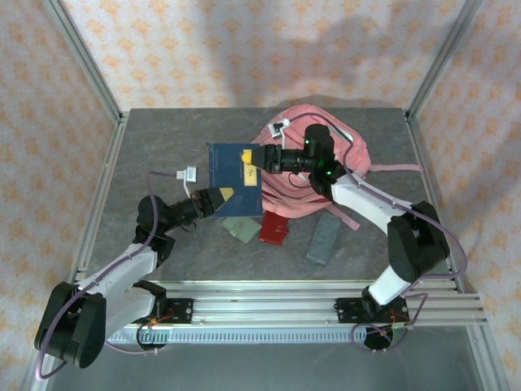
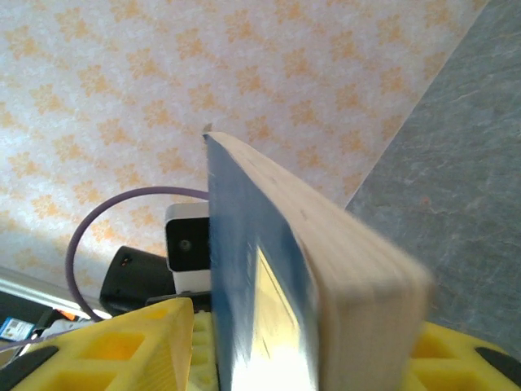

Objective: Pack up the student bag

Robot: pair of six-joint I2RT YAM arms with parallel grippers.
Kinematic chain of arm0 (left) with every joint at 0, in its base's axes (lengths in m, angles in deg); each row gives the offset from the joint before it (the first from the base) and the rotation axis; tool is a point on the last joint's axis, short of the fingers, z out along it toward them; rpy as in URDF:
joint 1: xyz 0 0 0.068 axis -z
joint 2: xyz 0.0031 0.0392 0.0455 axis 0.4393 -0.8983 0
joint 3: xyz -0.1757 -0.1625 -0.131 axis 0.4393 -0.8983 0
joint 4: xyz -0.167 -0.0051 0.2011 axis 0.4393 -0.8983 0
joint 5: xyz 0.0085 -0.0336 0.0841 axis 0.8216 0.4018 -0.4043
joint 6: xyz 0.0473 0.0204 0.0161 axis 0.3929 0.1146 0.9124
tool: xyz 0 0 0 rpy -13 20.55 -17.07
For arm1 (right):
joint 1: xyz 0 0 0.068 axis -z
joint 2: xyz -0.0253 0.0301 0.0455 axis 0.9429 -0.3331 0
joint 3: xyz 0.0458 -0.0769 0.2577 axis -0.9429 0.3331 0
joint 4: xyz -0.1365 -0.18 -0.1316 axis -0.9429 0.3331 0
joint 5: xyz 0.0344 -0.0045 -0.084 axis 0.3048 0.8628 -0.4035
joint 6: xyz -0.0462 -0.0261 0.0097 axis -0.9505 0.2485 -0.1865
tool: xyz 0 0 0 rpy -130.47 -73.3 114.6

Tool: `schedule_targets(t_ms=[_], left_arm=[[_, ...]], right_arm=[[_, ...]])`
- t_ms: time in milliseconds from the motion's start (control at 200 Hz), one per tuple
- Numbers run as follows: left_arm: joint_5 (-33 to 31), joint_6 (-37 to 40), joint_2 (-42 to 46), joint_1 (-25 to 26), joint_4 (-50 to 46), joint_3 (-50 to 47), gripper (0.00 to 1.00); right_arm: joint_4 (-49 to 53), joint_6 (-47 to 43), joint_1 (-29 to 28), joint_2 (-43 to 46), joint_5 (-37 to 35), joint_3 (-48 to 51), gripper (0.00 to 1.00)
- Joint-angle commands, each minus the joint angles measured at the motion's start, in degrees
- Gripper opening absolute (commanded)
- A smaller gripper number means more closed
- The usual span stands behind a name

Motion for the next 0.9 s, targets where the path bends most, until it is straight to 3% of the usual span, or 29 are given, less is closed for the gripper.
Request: schedule_targets(t_ms=[0,65,150,210,285,320,481,626,781,836,896], left_arm=[[5.0,-0.7,-0.2,0.8,6.1,2.7,0.00],[5.4,0.3,-0.3,0.9,4.4,3.1,0.00],[5.1,3.1,-0.1,0.9,0.0,4.1,0.00],[3.8,5.6,0.2,0.9,-3.7,4.9,0.02],[-0.4,7.5,1.0,0.8,-7.0,5.3,0.43],[-2.7,8.1,1.4,0.9,-8.2,5.3,0.54],[-10.8,3.5,2.9,1.4,-1.0,1.6,0.74],[-16.3,2.5,2.9,4.6,3.5,-0.6,0.80],[-20.7,5.1,0.9,9.7,3.5,0.7,0.81],[-21.8,5.4,-0.2,10.7,3.7,1.3,0.76],[-23.3,5.3,-1.4,11.2,4.5,1.7,0.64]], right_arm=[[-4.4,0.3,-0.3,2.2,4.6,0.4,0.47],[-2.1,-1.2,-0.3,2.3,6.0,-0.3,0.40],[0.5,-3.6,-0.3,2.6,7.6,-0.8,0.00],[4.3,-6.3,-0.3,3.0,6.7,-1.4,0.00],[5.1,-5.8,-0.1,3.7,3.5,-1.3,0.00],[4.1,-4.0,0.3,3.9,1.3,-1.2,0.00],[-15.2,13.5,1.7,5.0,-8.2,4.0,0.00],[-26.9,21.9,0.9,6.0,-15.7,8.2,0.00],[-32.0,25.0,-1.0,7.3,-22.7,12.6,0.00],[-33.1,25.3,-1.5,7.8,-24.6,13.9,0.00],[-33.5,24.5,-2.6,8.5,-25.9,15.1,0.00]])
